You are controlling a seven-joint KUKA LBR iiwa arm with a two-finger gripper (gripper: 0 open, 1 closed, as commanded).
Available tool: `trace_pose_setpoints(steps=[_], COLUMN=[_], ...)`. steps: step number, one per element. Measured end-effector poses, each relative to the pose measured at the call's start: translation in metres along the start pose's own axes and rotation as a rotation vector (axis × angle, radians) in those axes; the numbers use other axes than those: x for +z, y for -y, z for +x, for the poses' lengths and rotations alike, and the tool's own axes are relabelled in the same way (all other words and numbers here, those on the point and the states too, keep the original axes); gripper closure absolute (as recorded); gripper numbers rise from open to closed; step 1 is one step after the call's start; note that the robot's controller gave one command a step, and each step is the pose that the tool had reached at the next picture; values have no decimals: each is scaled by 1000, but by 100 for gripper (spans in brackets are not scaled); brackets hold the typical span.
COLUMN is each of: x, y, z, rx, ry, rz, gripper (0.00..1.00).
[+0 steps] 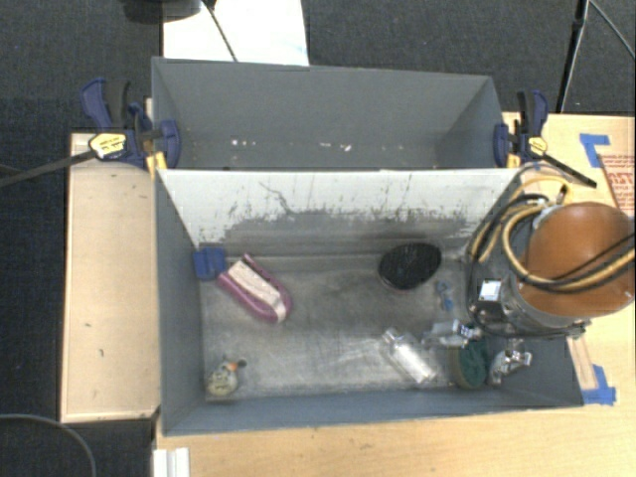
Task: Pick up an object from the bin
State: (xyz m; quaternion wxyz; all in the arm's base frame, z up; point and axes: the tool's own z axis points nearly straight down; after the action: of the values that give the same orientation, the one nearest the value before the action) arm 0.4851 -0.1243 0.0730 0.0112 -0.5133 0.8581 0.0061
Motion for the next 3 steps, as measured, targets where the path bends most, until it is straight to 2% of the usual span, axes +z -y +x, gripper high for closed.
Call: trace_pose_setpoints(steps=[1, 2, 3], x=[0, 0, -61], y=[-1, 0, 2], z=[-6, -1, -3], rx=[-6, -5, -2], ry=[-15, -21, -23], rz=[0, 2, 5], gripper=[0, 100, 100])
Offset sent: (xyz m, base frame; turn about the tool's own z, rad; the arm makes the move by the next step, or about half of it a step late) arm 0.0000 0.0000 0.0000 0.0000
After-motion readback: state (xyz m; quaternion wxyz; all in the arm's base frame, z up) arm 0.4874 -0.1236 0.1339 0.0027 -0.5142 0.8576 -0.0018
